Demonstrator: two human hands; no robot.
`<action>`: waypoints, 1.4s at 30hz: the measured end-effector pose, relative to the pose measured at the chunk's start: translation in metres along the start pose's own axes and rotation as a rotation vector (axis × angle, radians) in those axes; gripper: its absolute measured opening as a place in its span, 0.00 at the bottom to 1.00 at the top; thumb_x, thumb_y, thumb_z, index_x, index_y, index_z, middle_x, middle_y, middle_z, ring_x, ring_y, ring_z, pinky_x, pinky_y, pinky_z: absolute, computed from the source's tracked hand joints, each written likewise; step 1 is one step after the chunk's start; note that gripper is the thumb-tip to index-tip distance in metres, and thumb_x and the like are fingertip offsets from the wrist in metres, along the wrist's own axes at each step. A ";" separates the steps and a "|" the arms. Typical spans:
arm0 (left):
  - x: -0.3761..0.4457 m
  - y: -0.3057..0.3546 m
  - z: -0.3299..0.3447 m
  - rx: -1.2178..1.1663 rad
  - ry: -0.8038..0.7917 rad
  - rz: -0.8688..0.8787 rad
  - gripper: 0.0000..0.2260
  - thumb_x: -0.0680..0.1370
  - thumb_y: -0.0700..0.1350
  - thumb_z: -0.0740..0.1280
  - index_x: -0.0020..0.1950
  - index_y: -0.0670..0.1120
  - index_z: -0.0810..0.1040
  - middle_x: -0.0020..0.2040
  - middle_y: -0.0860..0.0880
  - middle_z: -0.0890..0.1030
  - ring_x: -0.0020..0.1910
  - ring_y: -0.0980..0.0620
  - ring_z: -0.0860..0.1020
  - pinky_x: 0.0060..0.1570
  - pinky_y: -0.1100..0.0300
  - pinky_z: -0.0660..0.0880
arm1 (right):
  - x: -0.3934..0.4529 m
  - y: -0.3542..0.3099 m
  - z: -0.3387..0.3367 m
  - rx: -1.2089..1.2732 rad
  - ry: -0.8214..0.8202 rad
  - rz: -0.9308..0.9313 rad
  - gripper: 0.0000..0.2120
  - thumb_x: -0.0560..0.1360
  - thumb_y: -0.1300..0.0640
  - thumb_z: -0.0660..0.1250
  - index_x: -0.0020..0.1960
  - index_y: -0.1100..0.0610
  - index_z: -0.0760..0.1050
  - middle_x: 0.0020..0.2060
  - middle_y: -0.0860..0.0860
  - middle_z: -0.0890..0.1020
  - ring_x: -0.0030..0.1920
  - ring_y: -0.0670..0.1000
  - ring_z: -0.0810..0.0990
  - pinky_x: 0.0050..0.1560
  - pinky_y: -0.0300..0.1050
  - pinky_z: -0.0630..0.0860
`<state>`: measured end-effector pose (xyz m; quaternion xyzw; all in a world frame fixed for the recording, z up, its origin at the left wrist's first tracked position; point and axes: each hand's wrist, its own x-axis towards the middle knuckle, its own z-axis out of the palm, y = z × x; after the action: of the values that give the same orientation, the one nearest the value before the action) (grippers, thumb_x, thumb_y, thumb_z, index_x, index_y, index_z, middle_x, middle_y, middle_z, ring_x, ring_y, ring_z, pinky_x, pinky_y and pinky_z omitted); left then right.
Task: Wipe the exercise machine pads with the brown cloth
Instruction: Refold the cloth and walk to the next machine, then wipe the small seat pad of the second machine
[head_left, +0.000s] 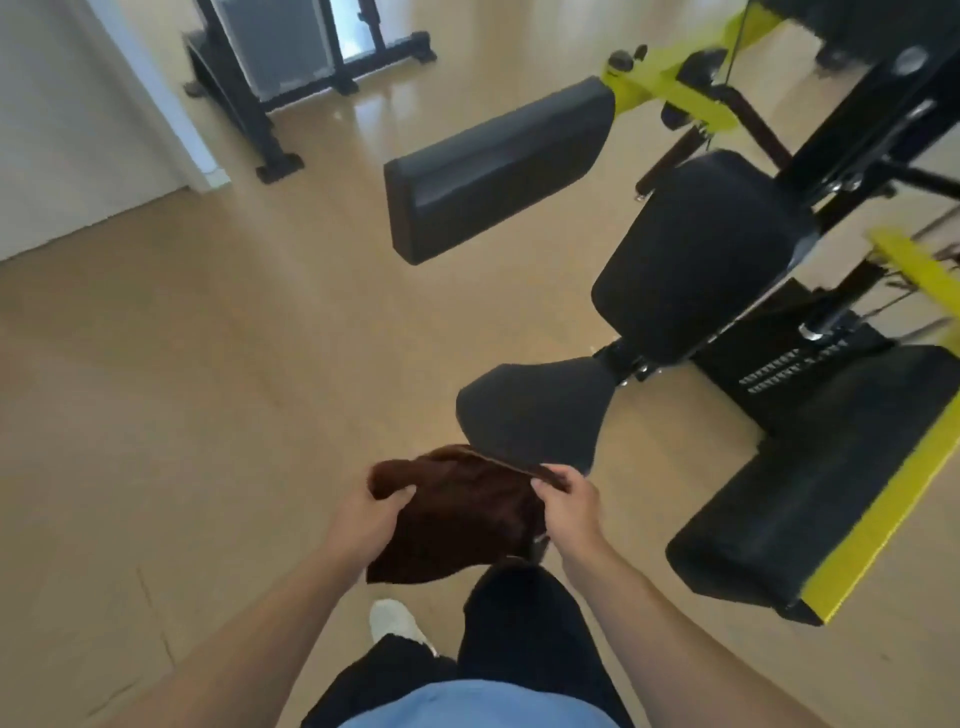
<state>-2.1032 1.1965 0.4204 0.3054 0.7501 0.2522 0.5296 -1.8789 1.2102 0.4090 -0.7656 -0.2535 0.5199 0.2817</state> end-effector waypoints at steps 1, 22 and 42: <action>0.012 0.015 -0.001 0.046 -0.021 0.062 0.10 0.78 0.45 0.71 0.59 0.49 0.79 0.55 0.49 0.84 0.56 0.47 0.81 0.59 0.49 0.78 | -0.001 -0.006 0.001 0.021 0.070 -0.057 0.07 0.80 0.59 0.67 0.48 0.48 0.80 0.45 0.47 0.84 0.46 0.49 0.83 0.39 0.39 0.77; 0.201 -0.009 0.049 1.035 -0.607 0.177 0.04 0.78 0.49 0.68 0.49 0.56 0.73 0.45 0.53 0.82 0.45 0.51 0.80 0.44 0.58 0.74 | 0.055 0.112 0.086 -0.081 0.111 0.247 0.09 0.78 0.53 0.70 0.48 0.38 0.77 0.36 0.42 0.83 0.37 0.41 0.80 0.37 0.34 0.73; 0.304 0.016 0.095 0.823 -0.555 1.074 0.19 0.73 0.35 0.62 0.62 0.46 0.79 0.69 0.51 0.77 0.72 0.50 0.71 0.71 0.47 0.69 | 0.135 0.075 0.138 -0.340 0.452 -0.024 0.27 0.77 0.31 0.56 0.75 0.36 0.65 0.77 0.35 0.63 0.79 0.44 0.56 0.78 0.50 0.61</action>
<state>-2.0867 1.4334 0.2074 0.8582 0.3691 0.0881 0.3456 -1.9564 1.2719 0.2269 -0.8953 -0.2770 0.2825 0.2047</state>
